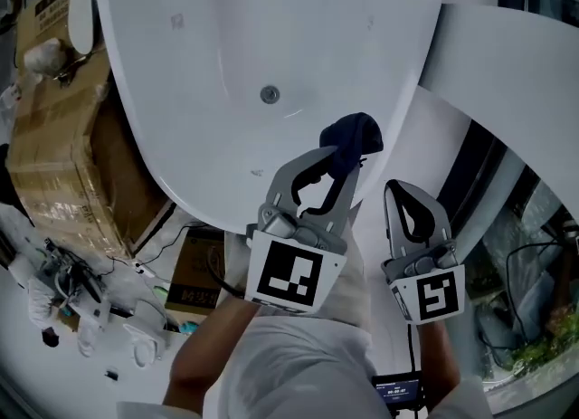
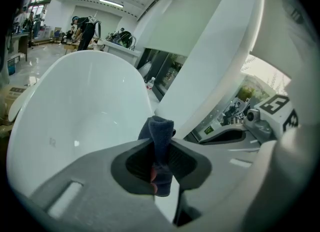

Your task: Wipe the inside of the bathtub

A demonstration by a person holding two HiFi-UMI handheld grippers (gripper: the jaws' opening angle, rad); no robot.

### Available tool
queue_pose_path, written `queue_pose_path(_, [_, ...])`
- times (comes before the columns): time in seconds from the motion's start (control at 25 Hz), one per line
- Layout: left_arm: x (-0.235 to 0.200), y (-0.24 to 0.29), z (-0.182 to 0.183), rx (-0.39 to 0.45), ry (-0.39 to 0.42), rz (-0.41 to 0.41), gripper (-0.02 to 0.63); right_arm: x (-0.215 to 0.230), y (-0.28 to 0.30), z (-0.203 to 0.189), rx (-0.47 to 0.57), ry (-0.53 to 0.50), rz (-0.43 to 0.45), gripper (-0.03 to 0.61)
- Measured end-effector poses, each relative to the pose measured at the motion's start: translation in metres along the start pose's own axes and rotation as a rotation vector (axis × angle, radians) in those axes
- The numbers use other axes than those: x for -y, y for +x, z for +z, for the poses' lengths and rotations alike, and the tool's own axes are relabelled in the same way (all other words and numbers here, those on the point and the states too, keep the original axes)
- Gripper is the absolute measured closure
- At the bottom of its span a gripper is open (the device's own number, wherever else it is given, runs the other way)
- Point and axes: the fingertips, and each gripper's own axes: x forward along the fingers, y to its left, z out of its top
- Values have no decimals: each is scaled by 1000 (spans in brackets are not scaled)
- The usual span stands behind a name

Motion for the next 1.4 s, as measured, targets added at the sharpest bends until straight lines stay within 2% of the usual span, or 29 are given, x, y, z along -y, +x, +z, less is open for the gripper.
queue_pose_path(0.12, [-2,23,-10,-3,-31,-10,552,9,8,-14,-12,11,-1,572])
queue_pose_path(0.28, [-3,50,-21,-22,8,-35,551,19,13,-24,-7,10,-22,572])
queue_pose_path(0.6, [-11,86,-36,-32,16,-69,551,28,27,-31,52,30,-48,572])
queue_pose_path(0.88, [-29,98,-40,11,16,-79,551,42,48,-36,65,56,-136,572])
queue_pose_path(1.04, [-29,114,-48,-4,33,-124,552,54,51,-40,97,100,-210,572])
queue_pose_path(1.24, [-30,130,-60,-36,34,-194,551,58,61,-45,116,112,-260,572])
queue_pose_path(1.4, [-30,147,-69,-76,-16,-268,552,60,72,-49,138,143,-272,572])
